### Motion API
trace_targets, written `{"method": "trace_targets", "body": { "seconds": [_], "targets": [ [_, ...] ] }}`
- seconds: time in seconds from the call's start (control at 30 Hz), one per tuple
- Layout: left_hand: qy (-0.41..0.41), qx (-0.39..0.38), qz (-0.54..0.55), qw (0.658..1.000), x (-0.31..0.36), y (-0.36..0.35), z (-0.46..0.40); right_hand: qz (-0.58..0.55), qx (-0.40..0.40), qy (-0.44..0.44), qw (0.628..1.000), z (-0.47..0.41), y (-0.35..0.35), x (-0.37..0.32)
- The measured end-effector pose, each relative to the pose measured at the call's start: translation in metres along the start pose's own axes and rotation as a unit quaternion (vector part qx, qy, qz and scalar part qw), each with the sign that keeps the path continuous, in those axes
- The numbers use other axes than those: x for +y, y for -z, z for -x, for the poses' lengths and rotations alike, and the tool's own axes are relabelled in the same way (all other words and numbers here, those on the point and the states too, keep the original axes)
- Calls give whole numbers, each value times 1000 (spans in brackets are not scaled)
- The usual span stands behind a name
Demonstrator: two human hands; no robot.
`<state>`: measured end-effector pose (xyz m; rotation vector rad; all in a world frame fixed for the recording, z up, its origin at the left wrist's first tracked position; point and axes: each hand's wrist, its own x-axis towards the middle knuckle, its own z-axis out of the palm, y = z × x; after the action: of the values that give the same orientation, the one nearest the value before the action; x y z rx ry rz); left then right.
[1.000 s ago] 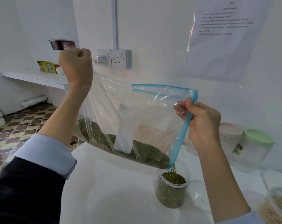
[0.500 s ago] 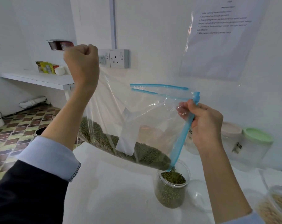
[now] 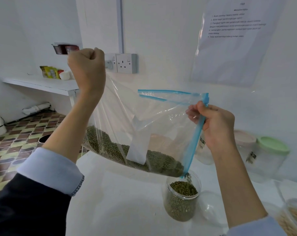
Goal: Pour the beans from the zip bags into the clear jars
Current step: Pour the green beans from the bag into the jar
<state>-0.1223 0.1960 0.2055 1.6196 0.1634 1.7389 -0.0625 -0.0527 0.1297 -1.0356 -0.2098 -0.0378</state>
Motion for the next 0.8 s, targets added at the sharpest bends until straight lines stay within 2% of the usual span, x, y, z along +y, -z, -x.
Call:
{"method": "trace_targets", "body": {
  "seconds": [0.4, 0.8],
  "targets": [
    [-2, -2, -15, 1000, 4, -1, 4, 16, 7, 2, 1000, 6, 2, 0],
    [-23, 12, -12, 1000, -2, 4, -6, -30, 37, 13, 999, 21, -3, 3]
  ]
}}
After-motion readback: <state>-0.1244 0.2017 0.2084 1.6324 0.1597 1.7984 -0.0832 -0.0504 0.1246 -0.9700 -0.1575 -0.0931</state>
